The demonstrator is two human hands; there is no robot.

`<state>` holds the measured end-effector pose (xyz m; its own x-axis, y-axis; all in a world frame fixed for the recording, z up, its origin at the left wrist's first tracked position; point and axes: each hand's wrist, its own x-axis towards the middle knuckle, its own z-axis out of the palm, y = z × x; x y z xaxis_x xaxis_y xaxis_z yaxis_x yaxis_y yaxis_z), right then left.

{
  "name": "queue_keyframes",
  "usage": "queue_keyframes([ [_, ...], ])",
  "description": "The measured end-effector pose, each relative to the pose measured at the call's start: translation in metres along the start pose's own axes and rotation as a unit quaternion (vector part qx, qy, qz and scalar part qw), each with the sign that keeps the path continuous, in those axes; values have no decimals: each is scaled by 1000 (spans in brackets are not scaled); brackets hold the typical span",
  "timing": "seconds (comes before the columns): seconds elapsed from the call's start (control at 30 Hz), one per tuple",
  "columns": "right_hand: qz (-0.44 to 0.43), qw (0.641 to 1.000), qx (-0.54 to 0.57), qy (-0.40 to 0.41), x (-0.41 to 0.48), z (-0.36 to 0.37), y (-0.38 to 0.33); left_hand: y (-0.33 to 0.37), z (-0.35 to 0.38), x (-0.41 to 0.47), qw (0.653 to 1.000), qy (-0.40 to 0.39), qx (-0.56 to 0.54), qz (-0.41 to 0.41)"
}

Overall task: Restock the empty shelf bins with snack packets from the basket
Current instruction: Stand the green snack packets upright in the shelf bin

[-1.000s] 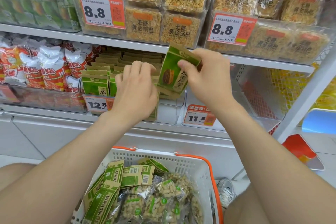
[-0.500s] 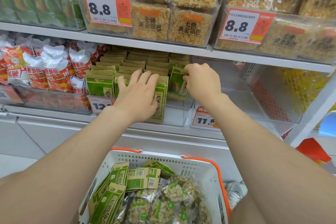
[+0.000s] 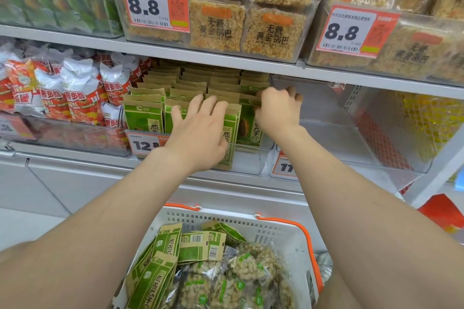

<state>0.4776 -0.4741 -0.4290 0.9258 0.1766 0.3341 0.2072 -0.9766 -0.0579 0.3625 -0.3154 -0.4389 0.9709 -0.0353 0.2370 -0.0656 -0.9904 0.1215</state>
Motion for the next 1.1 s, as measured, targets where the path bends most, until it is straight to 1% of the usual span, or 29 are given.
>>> queue_keyframes([
  [0.1, 4, 999, 11, 33, -2, -5, 0, -1, -2, -2, 1000, 3, -17, 2],
  [0.27, -13, 995, 38, 94, -6, -9, -2, 2, -7, -9, 999, 34, -34, 14],
  [0.37, -9, 995, 68, 76, -7, -5, 1, 3, -8, -15, 999, 40, -33, 14],
  [0.43, -18, 996, 53, 68, -9, -2, 2, 4, -6, -18, 998, 49, -26, 15],
  [0.57, -30, 992, 47, 111, -11, -7, 2, 4, -6, -20, 997, 64, -17, 29],
  [0.7, -48, 989, 36, 133, -18, -11, -4, 0, -7, -20, 990, 124, -4, 60],
  [0.77, -65, 986, 50, 142, -27, -16, -9, -2, -10, -21, 988, 130, -19, 78],
  [0.8, -79, 985, 59, 141, -32, -20, -12, -3, -13, -22, 990, 110, -39, 84],
  [0.87, -112, 983, 82, 120, -46, -30, -17, -6, -16, -25, 994, 40, -79, 69],
  [0.93, -136, 982, 116, 65, -63, -40, -22, -10, -14, -30, 996, -40, -70, 41],
  [0.97, -144, 980, 135, 24, -71, -43, -24, -13, -11, -32, 995, -85, -49, 35],
  [1.03, -166, 972, 144, -85, -87, -45, -24, -17, 0, -36, 985, -169, -11, 34],
  [1.1, -207, 952, 95, -204, -100, -38, -20, -20, 14, -40, 970, -241, 9, 30],
])
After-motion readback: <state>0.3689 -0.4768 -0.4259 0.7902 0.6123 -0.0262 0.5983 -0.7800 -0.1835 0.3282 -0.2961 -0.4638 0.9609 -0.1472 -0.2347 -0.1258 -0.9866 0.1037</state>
